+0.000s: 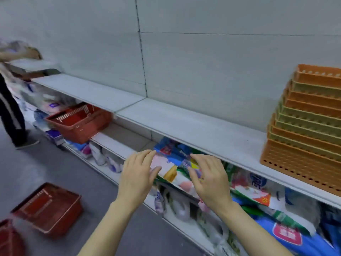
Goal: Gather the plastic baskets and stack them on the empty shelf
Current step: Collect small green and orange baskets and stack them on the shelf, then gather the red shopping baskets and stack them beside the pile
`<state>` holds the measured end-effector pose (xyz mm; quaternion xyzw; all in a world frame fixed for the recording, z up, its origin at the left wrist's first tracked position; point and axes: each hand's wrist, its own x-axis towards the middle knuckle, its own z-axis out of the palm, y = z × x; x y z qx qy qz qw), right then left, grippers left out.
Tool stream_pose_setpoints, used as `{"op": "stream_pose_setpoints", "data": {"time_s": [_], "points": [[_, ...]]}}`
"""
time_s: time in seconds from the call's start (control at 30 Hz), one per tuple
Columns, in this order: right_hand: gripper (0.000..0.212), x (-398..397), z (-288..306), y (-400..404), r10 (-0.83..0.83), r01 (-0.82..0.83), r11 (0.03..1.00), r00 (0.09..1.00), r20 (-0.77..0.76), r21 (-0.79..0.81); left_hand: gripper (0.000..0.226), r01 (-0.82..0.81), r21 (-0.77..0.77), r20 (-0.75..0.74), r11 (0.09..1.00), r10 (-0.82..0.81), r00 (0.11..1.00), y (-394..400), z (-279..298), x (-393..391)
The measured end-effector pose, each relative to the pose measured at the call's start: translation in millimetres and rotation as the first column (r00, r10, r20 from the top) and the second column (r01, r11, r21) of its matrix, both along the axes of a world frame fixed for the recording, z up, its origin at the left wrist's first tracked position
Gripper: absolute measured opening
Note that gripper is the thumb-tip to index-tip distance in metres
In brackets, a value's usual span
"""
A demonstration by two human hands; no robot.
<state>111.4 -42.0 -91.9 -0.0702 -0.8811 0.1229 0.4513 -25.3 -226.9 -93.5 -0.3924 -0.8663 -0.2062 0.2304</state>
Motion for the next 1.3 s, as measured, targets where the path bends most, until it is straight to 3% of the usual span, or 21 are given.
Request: {"op": "stream_pose_setpoints", "data": {"time_s": [0.33,0.63,1.07,1.3], "points": [[0.031,-100.3,-66.5,-161.6,0.172,-0.158,0.984,0.965,0.199,-0.085,0.049,-0.231,-0.08,0.066,0.97,0.236,0.969,-185.6,-63.5,-50.6],[0.033,-188.4,-123.2,-308.4,0.281,-0.259,0.96,0.885,0.371,-0.108,0.04,-0.404,-0.191,0.185,0.895,0.437,0.88,-334.9,-119.3,-95.7],[0.032,-379.9,-205.7,-428.5,0.381,-0.428,0.902,0.714,0.587,-0.065,0.046,-0.544,-0.383,0.334,0.746,0.661,0.671,-458.4,-193.3,-239.4],[0.026,-488.7,-253.8,-469.3,0.369,-0.448,0.892,0.635,0.679,-0.064,0.045,-0.554,-0.42,0.327,0.718,0.69,0.646,-510.0,-229.9,-335.9]]}}
